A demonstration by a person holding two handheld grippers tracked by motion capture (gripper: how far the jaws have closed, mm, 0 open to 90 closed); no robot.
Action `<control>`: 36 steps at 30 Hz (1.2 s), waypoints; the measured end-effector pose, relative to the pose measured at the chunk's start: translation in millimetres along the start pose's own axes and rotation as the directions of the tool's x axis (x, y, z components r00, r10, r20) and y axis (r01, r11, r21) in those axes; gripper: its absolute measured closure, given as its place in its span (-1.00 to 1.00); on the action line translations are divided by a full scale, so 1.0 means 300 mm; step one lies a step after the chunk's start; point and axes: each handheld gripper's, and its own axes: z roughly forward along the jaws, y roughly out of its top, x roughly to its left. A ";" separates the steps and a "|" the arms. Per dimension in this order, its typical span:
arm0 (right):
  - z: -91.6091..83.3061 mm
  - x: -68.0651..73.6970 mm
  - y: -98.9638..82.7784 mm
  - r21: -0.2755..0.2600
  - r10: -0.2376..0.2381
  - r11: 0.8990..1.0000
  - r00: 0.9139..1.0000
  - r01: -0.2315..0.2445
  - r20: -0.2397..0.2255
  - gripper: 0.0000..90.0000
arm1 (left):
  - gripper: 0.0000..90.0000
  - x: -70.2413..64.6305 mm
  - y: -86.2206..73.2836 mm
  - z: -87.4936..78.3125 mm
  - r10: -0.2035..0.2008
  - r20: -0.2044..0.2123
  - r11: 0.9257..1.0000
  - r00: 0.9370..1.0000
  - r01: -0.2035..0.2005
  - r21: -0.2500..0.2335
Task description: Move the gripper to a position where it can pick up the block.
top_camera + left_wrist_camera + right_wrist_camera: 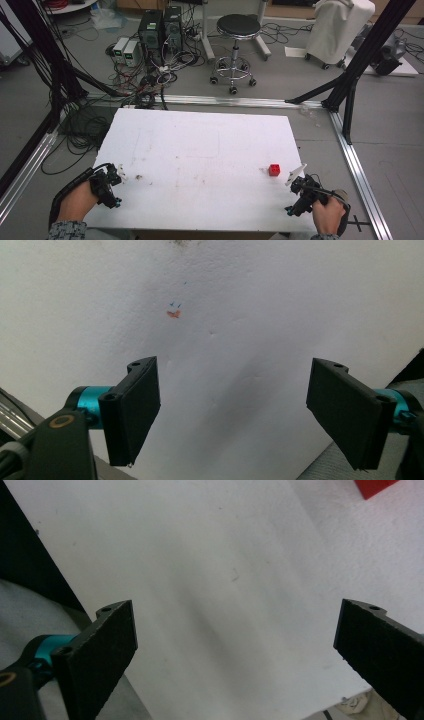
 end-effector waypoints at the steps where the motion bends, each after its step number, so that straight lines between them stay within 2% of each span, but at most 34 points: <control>1: -0.004 -0.007 0.001 0.003 -0.006 1.000 1.000 0.006 0.004 -0.94 | -0.52 0.000 0.000 0.000 0.000 0.001 1.000 1.000 0.000 -0.001; 7: -0.032 -0.045 0.008 0.007 -0.056 0.998 0.998 0.056 0.001 -0.94 | -0.52 -0.001 0.000 0.001 -0.005 0.000 1.000 1.000 0.005 -0.004; 12: -0.057 -0.073 0.028 0.021 -0.109 0.994 0.994 0.109 0.008 -0.94 | -0.52 0.003 0.000 0.001 -0.010 -0.012 1.000 1.000 0.010 -0.003; 15: -0.072 -0.091 0.041 0.029 -0.137 0.990 0.991 0.137 -0.004 -0.94 | -0.52 0.003 -0.001 0.001 -0.011 -0.013 1.000 1.000 0.011 -0.002; 26: -0.135 -0.169 0.091 0.046 -0.178 0.983 0.984 0.177 0.000 -0.94 | -0.52 0.002 0.000 0.003 -0.014 -0.016 1.000 1.000 0.014 -0.004; 36: -0.178 -0.225 0.149 0.044 -0.239 0.970 0.971 0.239 0.010 -0.94 | -0.52 0.004 0.000 0.005 -0.017 -0.016 1.000 1.000 0.017 0.000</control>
